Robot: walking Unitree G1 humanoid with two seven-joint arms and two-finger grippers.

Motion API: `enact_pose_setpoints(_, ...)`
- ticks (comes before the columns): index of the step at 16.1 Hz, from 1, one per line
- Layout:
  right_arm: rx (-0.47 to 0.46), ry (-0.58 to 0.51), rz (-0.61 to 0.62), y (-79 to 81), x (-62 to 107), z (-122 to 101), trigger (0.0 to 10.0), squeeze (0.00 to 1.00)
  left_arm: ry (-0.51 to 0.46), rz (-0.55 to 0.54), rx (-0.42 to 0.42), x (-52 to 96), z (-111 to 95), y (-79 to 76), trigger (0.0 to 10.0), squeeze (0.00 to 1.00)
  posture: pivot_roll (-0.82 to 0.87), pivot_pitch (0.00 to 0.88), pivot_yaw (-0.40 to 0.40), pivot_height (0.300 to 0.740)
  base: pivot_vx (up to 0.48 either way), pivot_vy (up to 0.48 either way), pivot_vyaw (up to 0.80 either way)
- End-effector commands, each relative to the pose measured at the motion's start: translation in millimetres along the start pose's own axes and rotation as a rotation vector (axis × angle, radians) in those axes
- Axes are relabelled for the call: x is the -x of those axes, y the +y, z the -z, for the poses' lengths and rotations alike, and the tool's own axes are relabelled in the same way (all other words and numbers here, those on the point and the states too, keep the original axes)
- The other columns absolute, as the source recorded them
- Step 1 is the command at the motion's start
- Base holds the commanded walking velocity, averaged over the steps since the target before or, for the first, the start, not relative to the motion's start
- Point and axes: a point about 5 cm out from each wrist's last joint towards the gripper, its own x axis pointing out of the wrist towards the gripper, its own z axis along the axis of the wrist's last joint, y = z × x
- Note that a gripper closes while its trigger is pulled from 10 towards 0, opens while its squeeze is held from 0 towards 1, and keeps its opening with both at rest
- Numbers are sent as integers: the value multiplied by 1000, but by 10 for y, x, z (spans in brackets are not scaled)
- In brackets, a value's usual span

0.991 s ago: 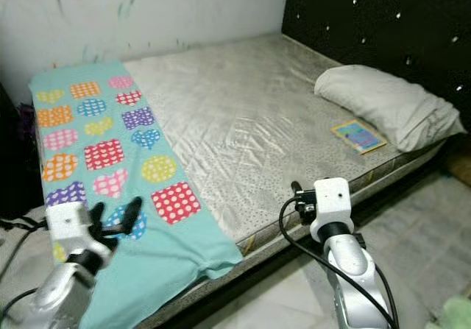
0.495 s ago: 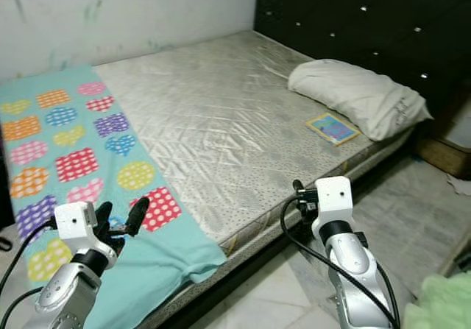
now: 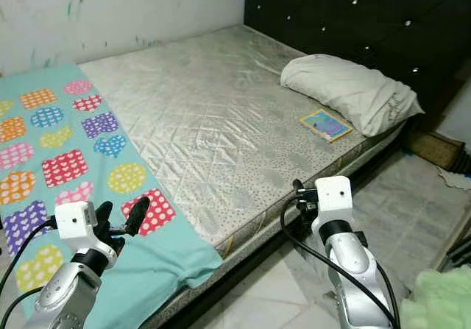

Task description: Clean up the room

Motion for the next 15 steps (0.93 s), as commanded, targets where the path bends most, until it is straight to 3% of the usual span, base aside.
enact_pose_setpoints(1, 4, -6, -2, -16, -16, -21, 10000, 0, -4, 7, -5, -3, -9, -4, 10000, 0, -112, 0, -10, 740, 251, 0, -800)
enact_pose_setpoints(9, -2, -9, 3, -2, -18, -20, 10000, 0, 0, 4, -16, -7, -15, 6, 10000, 0, -109, 0, -5, 740, 285, 0, -800)
enact_pose_setpoints(13, -3, -10, 6, -1, -23, -15, 10000, 0, 0, -24, -9, -14, -11, 29, 10000, 0, -109, 0, -4, 740, 0, 0, -612)
enact_pose_setpoints(15, -2, -11, 5, 2, -23, -15, 10000, 0, 1, -41, -1, -21, -7, 44, 10000, 0, -109, 0, -4, 740, 0, 0, 0)
